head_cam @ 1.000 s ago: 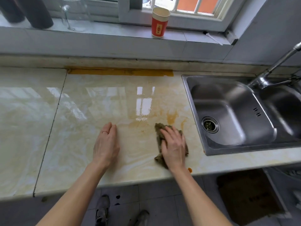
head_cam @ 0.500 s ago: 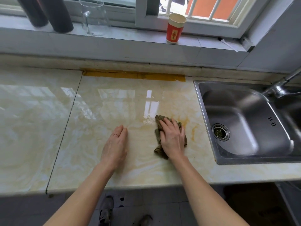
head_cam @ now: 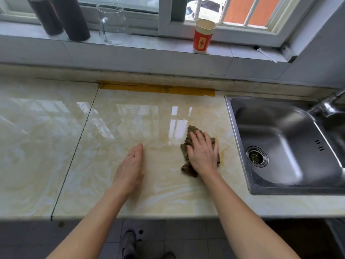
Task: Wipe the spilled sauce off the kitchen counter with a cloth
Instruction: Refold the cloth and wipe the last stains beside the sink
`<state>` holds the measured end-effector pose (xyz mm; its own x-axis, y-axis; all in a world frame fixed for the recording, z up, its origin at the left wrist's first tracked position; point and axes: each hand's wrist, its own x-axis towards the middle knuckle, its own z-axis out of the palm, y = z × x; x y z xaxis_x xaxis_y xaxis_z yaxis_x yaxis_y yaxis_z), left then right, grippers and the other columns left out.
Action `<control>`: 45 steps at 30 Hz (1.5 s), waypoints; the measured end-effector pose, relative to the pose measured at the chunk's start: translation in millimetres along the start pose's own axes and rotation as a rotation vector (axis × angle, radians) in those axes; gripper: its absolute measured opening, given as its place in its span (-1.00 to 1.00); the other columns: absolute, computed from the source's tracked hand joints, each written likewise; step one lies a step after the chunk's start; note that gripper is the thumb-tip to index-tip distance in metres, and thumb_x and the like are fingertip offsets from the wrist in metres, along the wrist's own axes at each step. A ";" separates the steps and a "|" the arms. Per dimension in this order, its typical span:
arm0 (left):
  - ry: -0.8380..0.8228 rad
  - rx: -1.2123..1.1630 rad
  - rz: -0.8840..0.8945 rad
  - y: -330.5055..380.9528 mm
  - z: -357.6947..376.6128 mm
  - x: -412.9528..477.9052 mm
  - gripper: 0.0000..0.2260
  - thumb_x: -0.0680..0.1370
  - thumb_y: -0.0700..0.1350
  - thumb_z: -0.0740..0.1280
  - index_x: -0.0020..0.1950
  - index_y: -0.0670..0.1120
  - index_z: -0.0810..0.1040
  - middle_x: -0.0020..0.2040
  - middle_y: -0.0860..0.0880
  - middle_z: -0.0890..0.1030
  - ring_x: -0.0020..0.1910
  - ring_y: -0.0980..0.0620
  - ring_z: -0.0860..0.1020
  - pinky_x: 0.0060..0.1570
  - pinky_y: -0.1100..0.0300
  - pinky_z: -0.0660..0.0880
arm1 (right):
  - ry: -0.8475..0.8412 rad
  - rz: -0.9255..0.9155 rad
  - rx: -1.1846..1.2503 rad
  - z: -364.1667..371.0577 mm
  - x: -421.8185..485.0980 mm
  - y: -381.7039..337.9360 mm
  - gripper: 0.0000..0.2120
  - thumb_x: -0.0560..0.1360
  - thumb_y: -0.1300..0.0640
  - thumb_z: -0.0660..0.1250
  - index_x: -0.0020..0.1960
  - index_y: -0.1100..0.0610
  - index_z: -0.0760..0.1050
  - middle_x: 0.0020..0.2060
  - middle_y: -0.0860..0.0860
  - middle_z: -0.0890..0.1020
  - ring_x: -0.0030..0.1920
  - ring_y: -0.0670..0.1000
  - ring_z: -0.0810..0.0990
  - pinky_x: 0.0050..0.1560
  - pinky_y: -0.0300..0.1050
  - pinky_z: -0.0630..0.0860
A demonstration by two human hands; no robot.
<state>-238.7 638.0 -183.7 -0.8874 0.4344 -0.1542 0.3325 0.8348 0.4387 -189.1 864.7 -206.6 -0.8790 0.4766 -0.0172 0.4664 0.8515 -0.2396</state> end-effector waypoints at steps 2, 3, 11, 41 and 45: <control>0.009 0.005 -0.002 0.1 0.4 0.3 -0.33 0.47 -0.38 0.09 0.54 -0.12 -0.04 0.54 -0.06 0.08 0.50 0.01 0.10 0.40 0.18 0.16 | -0.001 0.085 0.020 0.8 -4.8 2.4 -0.46 0.62 -0.12 0.12 0.56 -0.04 0.16 0.56 -0.05 0.16 0.56 0.02 -0.02 0.51 0.19 -0.17; 0.015 0.004 -0.006 1.0 0.6 0.5 -0.34 0.47 -0.38 0.09 0.54 -0.12 -0.04 0.54 -0.06 0.08 0.50 0.01 0.10 0.40 0.18 0.16 | 0.000 0.106 0.030 3.4 -7.9 -4.7 -0.43 0.60 -0.16 0.10 0.57 -0.04 0.15 0.56 -0.03 0.16 0.57 0.05 -0.03 0.50 0.20 -0.19; -0.047 0.085 -0.042 9.9 -16.7 12.0 -0.39 0.48 -0.33 0.11 0.53 -0.14 0.04 0.46 -0.13 0.28 0.37 -0.12 0.34 0.27 0.09 0.34 | -0.129 -0.335 -0.052 15.4 2.3 -77.1 -0.44 0.57 -0.18 -0.02 0.50 -0.03 0.30 0.51 -0.01 0.30 0.53 0.12 0.15 0.47 0.32 0.02; 0.032 -0.037 0.027 26.7 -9.4 59.7 -0.53 0.47 -0.34 0.18 0.40 -0.22 0.35 0.38 -0.20 0.39 0.33 -0.19 0.38 0.29 0.01 0.37 | -0.046 0.200 -0.080 -7.6 98.8 0.3 -0.43 0.62 -0.20 0.06 0.58 -0.04 0.10 0.58 -0.04 0.10 0.57 0.06 -0.06 0.51 0.24 -0.15; 0.025 -0.071 0.084 39.1 -1.2 64.2 -0.55 0.43 -0.37 0.22 0.34 -0.27 0.41 0.34 -0.25 0.43 0.31 -0.22 0.42 0.28 0.00 0.37 | 0.001 -0.019 -0.058 7.8 60.4 -32.4 -0.43 0.57 -0.20 0.00 0.49 0.02 0.34 0.49 0.02 0.34 0.52 0.13 0.20 0.47 0.31 0.06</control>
<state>-283.0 698.2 -175.3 -0.8656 0.4921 -0.0923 0.3831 0.7697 0.5106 -258.1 864.2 -207.5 -0.8878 0.4601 -0.0118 0.4542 0.8718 -0.1832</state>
